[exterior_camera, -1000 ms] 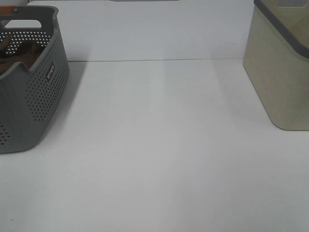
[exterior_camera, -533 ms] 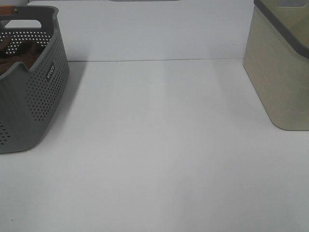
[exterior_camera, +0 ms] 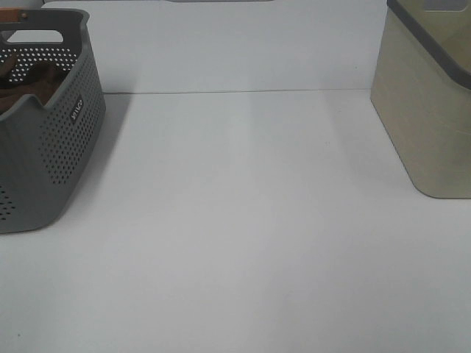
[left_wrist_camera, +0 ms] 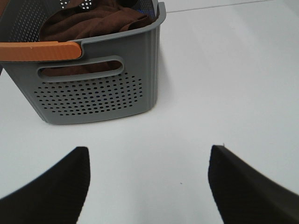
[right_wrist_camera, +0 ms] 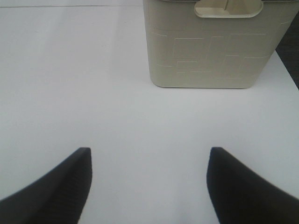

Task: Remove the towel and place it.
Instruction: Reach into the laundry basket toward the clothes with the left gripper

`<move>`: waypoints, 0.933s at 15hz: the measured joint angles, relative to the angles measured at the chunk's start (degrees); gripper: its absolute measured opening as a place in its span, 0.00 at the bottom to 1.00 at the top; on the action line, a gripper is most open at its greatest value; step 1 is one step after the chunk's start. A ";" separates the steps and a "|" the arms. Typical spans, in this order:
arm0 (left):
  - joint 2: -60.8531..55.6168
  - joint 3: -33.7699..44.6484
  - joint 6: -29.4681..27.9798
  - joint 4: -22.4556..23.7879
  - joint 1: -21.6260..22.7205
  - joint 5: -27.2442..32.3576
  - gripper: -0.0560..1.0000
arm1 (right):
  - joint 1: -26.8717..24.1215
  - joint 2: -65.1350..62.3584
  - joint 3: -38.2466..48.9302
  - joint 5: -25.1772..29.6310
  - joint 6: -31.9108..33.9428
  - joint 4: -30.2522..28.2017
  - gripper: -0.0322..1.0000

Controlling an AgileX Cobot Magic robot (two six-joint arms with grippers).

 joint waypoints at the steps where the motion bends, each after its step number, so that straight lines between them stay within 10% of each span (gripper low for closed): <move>1: 0.00 0.00 0.00 0.00 0.00 0.00 0.70 | 0.00 0.00 0.00 0.00 0.00 0.00 0.68; 14: 0.00 0.00 0.00 0.00 0.00 0.00 0.70 | 0.00 0.00 0.00 0.00 0.00 0.00 0.68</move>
